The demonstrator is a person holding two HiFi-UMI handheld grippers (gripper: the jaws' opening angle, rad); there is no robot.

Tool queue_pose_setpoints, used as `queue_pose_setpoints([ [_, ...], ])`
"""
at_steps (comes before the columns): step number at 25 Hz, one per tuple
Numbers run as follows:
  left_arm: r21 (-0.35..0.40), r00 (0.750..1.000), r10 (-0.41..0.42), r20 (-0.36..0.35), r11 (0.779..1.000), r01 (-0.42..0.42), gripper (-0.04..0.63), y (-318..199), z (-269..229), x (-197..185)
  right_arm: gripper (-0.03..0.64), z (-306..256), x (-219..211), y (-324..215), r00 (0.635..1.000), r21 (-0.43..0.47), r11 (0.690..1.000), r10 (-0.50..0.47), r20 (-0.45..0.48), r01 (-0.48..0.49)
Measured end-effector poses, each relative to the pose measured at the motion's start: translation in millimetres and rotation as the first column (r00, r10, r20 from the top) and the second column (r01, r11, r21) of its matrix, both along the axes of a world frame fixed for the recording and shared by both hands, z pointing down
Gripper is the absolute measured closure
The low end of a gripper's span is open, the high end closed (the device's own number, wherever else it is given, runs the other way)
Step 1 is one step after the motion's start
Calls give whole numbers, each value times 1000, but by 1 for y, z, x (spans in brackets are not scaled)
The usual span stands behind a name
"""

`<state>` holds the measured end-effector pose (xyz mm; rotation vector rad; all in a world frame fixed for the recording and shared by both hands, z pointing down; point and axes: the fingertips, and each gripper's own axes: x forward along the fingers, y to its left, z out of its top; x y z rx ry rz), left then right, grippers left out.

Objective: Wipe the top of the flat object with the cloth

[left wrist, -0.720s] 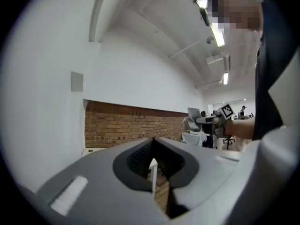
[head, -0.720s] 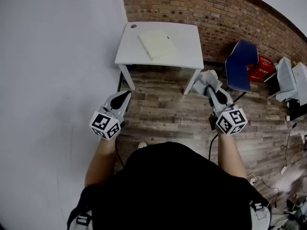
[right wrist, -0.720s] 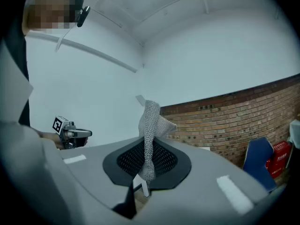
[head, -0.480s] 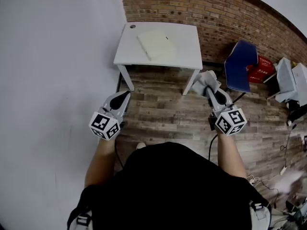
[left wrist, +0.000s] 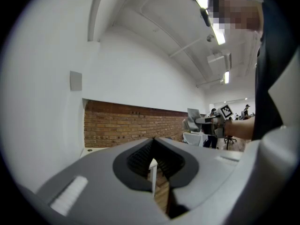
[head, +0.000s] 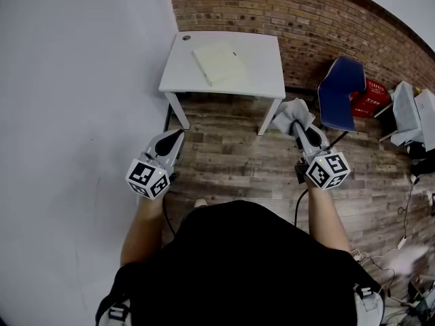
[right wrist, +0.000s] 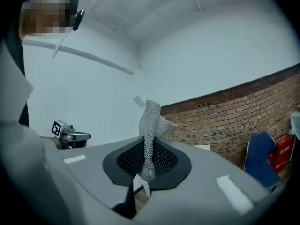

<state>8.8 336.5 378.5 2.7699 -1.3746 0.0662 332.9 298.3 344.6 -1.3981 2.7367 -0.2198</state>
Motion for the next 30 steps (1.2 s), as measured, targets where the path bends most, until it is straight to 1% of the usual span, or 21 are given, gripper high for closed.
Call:
queue_pose_setpoints([
  [6,-7,1000,3,-4,1000,-3,594,-11,4,0,601,3,-2,-8,1000,-11,1000,-6,-15,6],
  [16,-5,999,40,-16,999,-40,594,-39,11,9,601,11,2,-22,999,-26,1000,10,-39,-11],
  [22,-9,999,44,-23,999,-44,594,-62,20,-13,601,16,-13,-43,998,-24,999,27,-58,-28],
  [26,-23,999,45,-20,999,-46,594,-90,24,-30,601,13,-24,-70,997,-21,999,41,-58,-43],
  [30,-21,998,54,-16,998,-55,594,-114,25,-43,601,16,-41,-89,997,-19,999,40,-60,-41],
])
